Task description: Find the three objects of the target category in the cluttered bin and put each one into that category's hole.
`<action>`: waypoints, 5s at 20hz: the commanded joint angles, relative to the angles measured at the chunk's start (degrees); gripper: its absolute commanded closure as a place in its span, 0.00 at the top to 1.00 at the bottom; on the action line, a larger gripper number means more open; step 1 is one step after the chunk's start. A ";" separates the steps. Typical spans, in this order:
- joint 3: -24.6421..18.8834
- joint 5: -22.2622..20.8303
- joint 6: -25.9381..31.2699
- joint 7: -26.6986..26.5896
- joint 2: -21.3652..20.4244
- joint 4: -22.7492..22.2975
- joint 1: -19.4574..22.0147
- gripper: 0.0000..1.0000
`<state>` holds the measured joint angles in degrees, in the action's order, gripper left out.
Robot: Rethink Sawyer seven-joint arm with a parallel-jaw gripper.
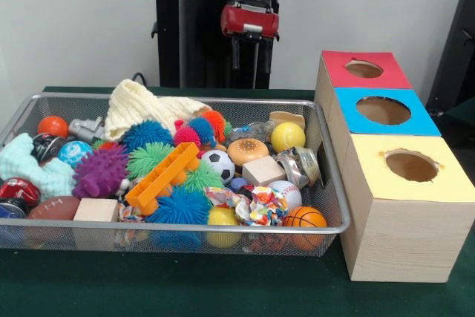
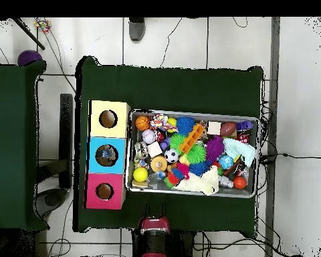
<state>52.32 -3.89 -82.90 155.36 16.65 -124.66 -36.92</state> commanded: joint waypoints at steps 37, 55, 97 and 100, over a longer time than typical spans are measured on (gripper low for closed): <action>-27.42 -45.82 57.69 8.22 -26.58 12.68 23.05 1.00; -38.20 -33.86 70.30 3.01 -35.57 15.43 21.00 1.00; -64.60 -48.44 91.86 -12.63 -59.04 9.45 53.00 1.00; -66.69 -48.59 94.46 -14.86 -59.98 10.22 56.87 1.00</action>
<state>-5.31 -49.71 2.22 155.35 -42.12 -121.49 14.09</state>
